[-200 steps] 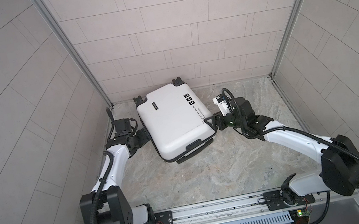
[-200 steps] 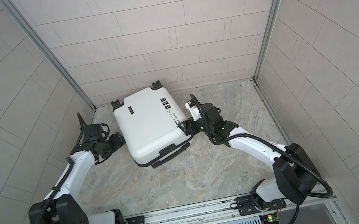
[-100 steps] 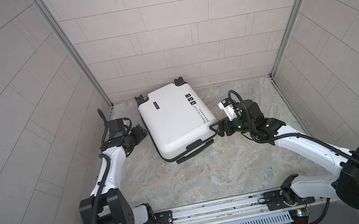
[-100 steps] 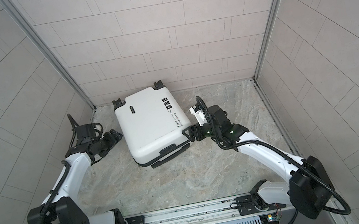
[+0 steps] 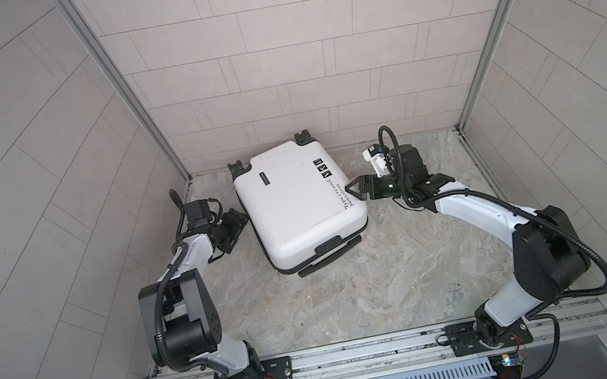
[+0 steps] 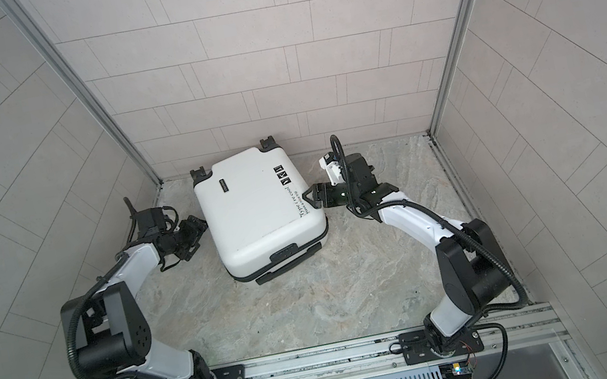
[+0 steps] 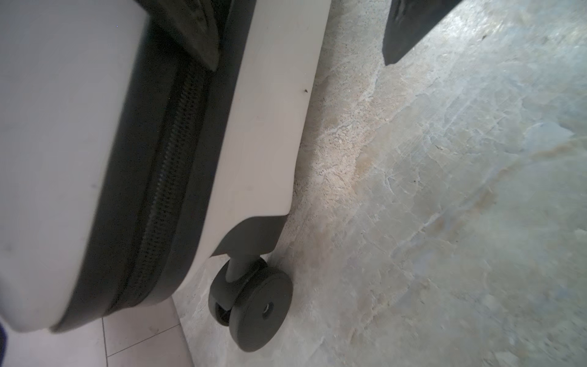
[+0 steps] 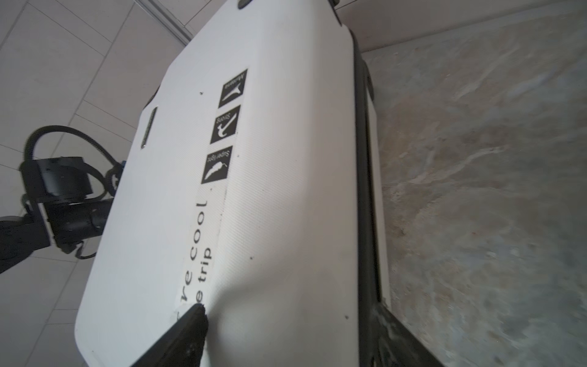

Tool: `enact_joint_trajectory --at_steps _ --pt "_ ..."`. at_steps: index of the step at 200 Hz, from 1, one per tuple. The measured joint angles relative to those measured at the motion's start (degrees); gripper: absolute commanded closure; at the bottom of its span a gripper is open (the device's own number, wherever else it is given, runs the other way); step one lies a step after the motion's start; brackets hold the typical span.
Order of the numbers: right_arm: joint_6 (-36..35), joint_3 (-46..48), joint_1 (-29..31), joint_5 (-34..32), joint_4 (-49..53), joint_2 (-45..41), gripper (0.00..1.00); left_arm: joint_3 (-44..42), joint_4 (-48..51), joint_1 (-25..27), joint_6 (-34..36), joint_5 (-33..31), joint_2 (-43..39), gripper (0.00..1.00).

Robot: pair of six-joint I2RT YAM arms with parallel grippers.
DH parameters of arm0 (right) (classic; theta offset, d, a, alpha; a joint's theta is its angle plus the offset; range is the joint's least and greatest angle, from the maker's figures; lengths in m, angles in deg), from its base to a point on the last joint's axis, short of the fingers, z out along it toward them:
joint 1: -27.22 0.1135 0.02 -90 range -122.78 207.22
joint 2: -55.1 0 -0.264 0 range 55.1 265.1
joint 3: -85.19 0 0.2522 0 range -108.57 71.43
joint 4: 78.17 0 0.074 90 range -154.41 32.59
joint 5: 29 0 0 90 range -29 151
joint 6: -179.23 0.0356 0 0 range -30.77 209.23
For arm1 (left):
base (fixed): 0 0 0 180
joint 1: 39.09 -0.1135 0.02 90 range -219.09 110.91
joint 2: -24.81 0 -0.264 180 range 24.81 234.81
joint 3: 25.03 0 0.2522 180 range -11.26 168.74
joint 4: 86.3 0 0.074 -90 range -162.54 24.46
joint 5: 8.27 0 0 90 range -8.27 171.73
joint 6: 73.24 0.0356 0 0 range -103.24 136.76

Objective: Pack the luggage

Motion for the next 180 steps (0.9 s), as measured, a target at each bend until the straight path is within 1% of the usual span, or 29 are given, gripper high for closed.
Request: enact_joint_trajectory --at_steps 28,47,73,120,149,180 --pt "1.7 0.3 0.1 1.3 -2.3 0.6 0.18 2.6 1.3 0.9 0.1 -1.0 1.4 0.16" --pt "2.3 2.0 0.1 1.6 -3.5 -0.1 0.18 4.3 1.4 2.5 0.1 -2.3 2.8 0.16" --pt "2.5 5.4 -0.2 0.6 -3.7 -3.7 0.18 6.5 0.8 6.0 -0.1 -4.3 4.9 0.16" --pt "1.4 11.0 -1.5 -3.6 -0.7 -11.5 0.18 10.5 0.0 11.9 -1.0 -5.4 8.7 0.16" --pt "1.3 13.9 -3.7 -4.4 0.7 -15.6 0.18 13.6 -0.9 15.6 -2.0 -6.1 11.7 0.16" --pt "1.0 14.3 -7.4 -4.1 2.3 -16.8 0.18 15.5 -2.2 19.1 -3.3 -6.4 13.8 0.16"
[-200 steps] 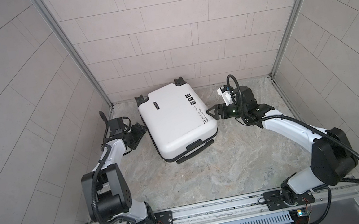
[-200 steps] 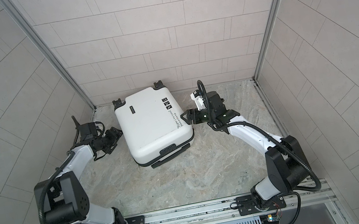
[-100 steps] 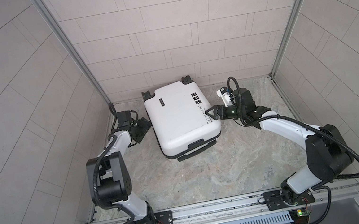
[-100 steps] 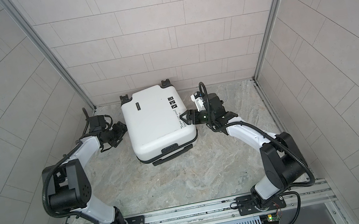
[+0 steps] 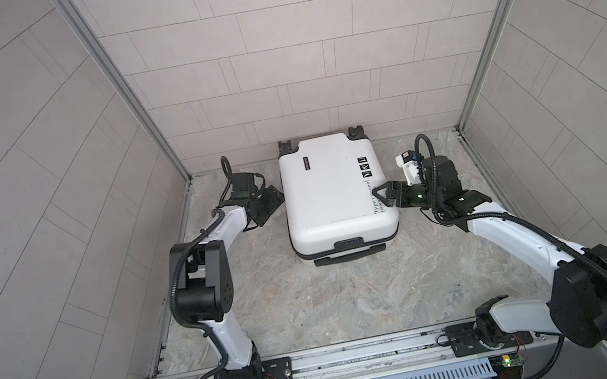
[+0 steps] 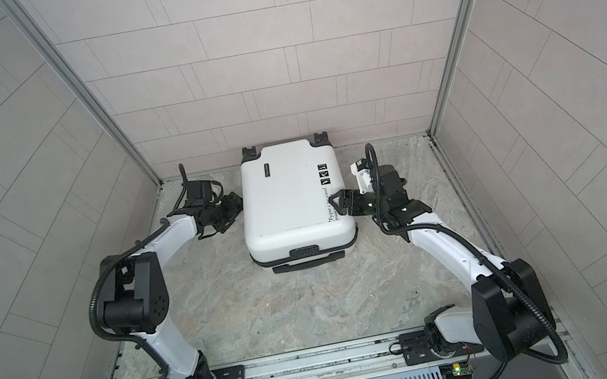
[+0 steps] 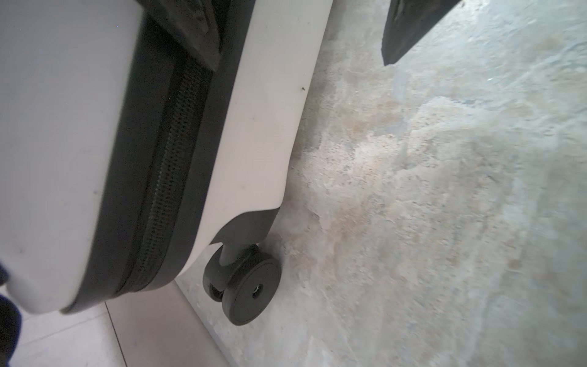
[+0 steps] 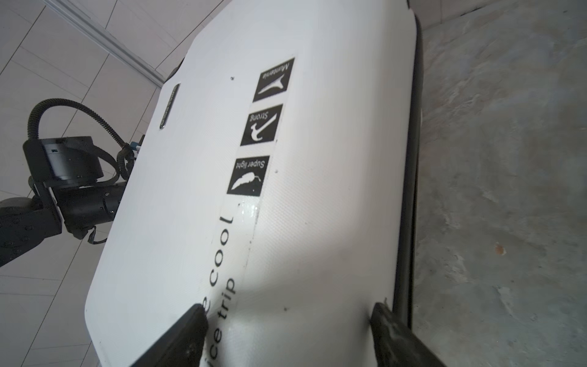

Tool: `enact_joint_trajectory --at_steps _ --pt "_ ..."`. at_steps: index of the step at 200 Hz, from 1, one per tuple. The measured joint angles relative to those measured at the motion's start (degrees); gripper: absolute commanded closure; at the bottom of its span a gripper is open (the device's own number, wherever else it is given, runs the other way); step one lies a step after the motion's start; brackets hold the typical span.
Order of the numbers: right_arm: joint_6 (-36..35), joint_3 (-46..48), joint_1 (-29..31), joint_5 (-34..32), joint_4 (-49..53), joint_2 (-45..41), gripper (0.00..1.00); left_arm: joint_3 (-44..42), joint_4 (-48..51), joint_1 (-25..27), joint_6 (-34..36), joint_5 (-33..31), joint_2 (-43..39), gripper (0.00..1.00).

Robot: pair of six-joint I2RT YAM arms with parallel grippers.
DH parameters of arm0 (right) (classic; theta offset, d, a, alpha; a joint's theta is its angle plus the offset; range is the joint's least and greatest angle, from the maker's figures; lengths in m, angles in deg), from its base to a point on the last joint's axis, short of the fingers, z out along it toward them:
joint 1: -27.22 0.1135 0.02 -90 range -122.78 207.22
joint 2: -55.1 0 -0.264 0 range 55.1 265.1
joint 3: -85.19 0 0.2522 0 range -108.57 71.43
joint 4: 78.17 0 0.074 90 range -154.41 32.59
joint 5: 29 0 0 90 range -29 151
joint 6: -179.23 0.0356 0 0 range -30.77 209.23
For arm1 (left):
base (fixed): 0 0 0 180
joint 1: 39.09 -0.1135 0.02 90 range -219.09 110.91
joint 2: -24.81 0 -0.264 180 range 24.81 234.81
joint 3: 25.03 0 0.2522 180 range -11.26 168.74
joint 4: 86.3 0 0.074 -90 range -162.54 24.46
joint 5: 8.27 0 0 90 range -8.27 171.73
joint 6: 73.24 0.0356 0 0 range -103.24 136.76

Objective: Pack the luggage

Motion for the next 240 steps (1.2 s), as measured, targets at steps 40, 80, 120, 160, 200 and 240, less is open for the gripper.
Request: enact_joint_trajectory --at_steps 40,80,120,160,200,240 --pt "-0.6 -1.0 -2.8 -0.3 1.6 0.0 0.18 2.2 -0.9 2.8 -1.7 -0.4 2.1 0.17" --pt "-1.7 -1.6 -3.2 -0.8 6.0 -1.9 0.18 2.7 0.0 3.2 -0.8 -1.2 1.9 0.17" --pt "-2.2 -2.8 -5.1 -2.8 13.7 -7.1 0.19 1.8 5.3 3.9 4.2 -3.4 -6.3 0.17" --pt "-2.4 -4.2 -5.7 -3.9 18.8 -11.5 0.2 -5.6 7.6 4.8 10.3 -6.0 -25.8 0.17" --pt "-1.2 -1.6 -5.3 -3.3 21.0 -17.3 0.22 -21.9 7.7 5.2 13.9 -6.3 -43.0 0.19" --pt "0.4 3.0 -1.7 -3.1 21.9 -21.4 0.22 -36.1 8.0 6.7 14.0 -6.1 -57.2 0.21"
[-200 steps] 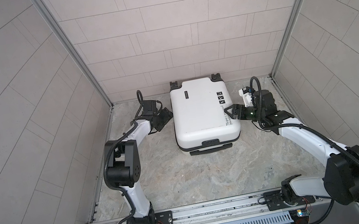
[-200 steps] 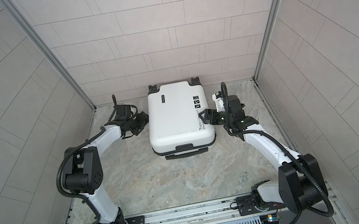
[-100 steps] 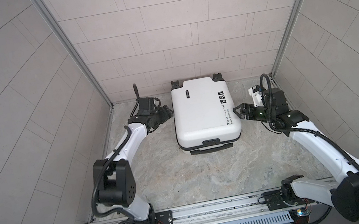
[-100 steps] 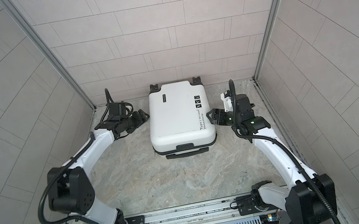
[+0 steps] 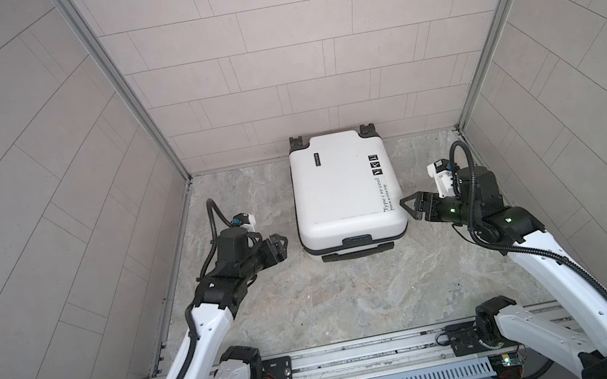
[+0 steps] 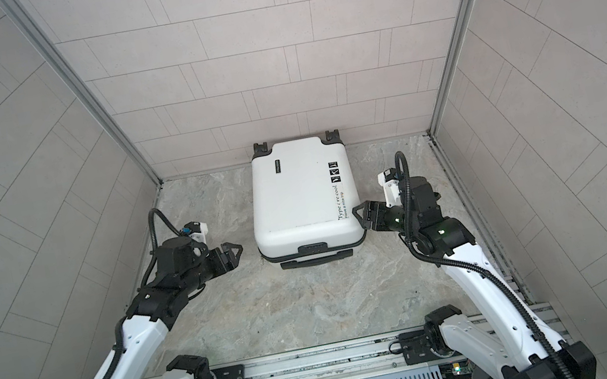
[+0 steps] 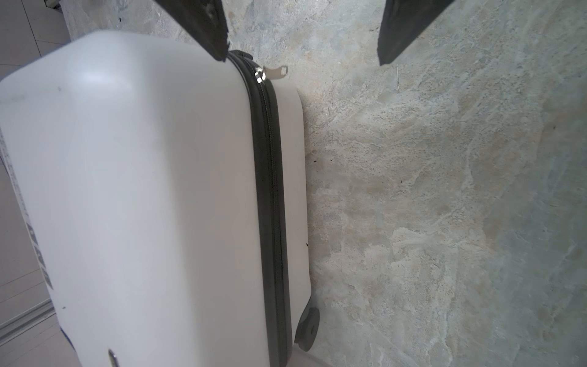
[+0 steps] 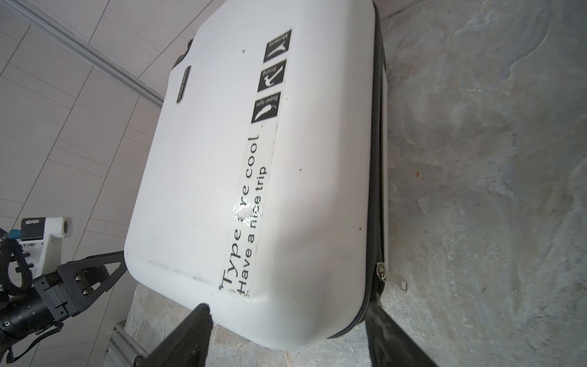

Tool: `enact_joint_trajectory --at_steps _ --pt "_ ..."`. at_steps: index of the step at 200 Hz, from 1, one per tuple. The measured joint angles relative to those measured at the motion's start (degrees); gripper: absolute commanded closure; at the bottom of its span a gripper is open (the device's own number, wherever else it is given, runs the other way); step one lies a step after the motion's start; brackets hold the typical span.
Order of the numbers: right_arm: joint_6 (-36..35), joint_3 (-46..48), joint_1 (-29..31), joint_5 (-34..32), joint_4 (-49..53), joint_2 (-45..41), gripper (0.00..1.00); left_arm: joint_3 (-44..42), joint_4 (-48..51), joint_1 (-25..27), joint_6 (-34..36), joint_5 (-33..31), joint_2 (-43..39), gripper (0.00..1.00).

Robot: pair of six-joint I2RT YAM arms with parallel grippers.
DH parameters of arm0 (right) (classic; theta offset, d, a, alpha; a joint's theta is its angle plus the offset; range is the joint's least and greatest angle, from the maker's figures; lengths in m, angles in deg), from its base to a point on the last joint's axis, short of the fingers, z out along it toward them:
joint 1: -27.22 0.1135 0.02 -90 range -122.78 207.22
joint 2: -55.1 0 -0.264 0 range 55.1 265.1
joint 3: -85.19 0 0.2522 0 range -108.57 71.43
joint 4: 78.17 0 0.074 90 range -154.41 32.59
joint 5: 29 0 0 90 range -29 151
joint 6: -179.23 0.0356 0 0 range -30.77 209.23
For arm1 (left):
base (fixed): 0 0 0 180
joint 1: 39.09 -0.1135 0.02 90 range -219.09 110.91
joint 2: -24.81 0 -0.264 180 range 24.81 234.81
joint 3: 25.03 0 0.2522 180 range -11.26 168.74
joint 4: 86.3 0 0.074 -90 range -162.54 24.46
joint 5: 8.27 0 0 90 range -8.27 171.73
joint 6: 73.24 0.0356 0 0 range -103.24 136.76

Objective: Pack the luggage

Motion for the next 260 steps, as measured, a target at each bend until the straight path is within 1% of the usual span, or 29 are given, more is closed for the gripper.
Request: enact_joint_trajectory --at_steps 27,49,69,95,113,131,160,203,238,260 --pt "0.7 2.4 3.2 -0.5 0.5 -1.3 0.24 -6.2 -0.4 1.4 -1.8 -0.9 -9.0 0.21" --pt "1.4 4.0 7.6 -1.9 0.7 -2.8 0.25 -9.2 -1.0 3.8 -3.3 -2.3 -12.5 0.21" --pt "1.9 5.4 13.0 -3.8 0.1 -4.9 0.26 -9.5 -1.6 5.3 -3.9 -3.5 -12.8 0.21" --pt "2.6 6.8 19.6 -5.4 -1.6 -6.7 0.26 -9.5 -4.0 5.5 -4.7 -4.3 -10.8 0.21" --pt "2.6 6.9 23.1 -6.0 -2.3 -6.7 0.25 -9.5 -5.6 5.5 -5.2 -4.5 -8.7 0.22" --pt "2.6 7.1 25.1 -5.9 -3.6 -6.3 0.24 -9.5 -6.6 5.5 -5.4 -4.6 -7.2 0.21" --pt "2.9 8.0 25.8 -6.1 -5.7 -4.8 0.22 -9.5 -8.8 5.5 -5.4 -4.7 -7.1 0.22" --pt "3.2 9.3 25.6 -10.0 -7.0 -3.1 0.2 -12.8 -13.6 5.5 -5.6 -4.7 -8.2 0.28" --pt "3.0 9.5 22.9 -11.7 -8.5 -2.7 0.19 -17.4 -16.5 6.1 -5.7 -3.6 -9.9 0.32" --pt "3.0 9.5 21.0 -11.0 -8.9 -1.6 0.2 -20.3 -18.6 8.5 -5.1 -3.7 -11.6 0.32"
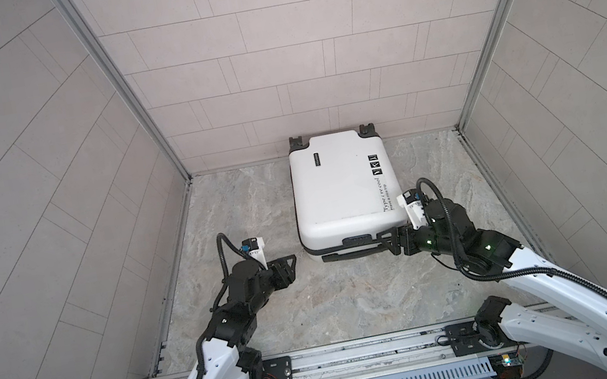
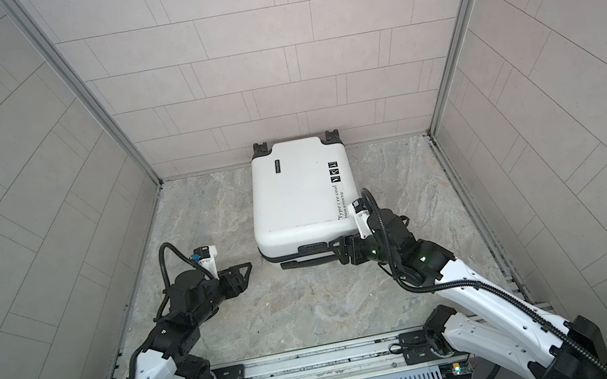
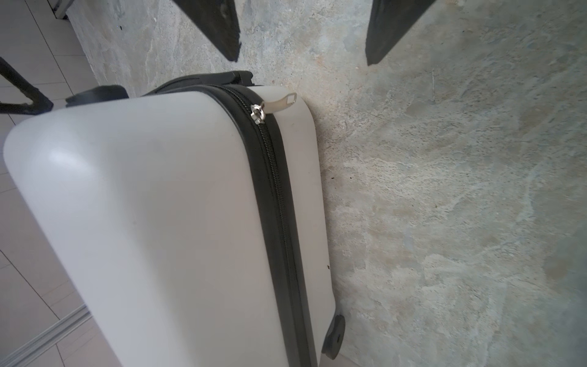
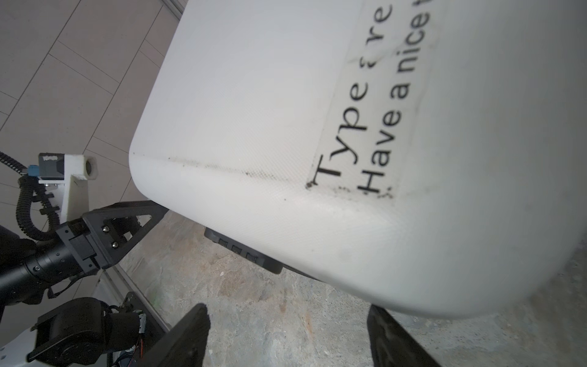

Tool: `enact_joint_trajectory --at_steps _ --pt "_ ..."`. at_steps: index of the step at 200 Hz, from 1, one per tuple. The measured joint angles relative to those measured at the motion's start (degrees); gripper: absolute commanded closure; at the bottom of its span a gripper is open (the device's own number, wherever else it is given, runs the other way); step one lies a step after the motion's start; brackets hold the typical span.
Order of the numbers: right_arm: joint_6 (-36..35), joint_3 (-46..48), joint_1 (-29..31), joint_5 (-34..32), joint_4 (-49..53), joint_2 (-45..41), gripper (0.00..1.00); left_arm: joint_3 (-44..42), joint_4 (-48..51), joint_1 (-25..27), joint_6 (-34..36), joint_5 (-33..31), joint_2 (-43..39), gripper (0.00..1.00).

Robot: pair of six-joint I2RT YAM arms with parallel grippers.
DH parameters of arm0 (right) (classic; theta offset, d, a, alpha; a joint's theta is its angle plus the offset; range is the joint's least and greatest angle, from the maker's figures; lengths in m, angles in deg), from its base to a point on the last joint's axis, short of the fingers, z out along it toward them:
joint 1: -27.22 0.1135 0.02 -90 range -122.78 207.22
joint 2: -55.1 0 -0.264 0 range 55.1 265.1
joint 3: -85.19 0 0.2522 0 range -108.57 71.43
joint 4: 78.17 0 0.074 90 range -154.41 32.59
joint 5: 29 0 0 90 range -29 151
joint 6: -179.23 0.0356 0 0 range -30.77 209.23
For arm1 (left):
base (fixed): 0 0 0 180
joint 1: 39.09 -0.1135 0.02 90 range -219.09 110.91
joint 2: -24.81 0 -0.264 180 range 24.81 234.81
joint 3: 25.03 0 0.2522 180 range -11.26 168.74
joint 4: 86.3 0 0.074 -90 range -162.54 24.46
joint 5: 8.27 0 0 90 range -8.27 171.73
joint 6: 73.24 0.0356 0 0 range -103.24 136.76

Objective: Pack the luggage

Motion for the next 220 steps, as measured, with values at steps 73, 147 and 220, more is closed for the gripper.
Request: enact_joint_trajectory --at_steps 73,147,220 --pt "0.0 -0.4 -6.8 1.4 -0.7 5.8 0.19 -7.7 -13.7 9.7 5.6 -3.1 1.3 0.43" --pt "-0.6 -1.8 -14.1 7.3 -1.4 7.7 0.2 -7.6 -27.1 13.6 13.6 -9.4 18.5 0.39" --pt "-2.7 -3.0 -19.6 10.9 1.0 3.4 0.2 -1.0 -34.0 13.6 20.6 -9.0 23.1 0.28"
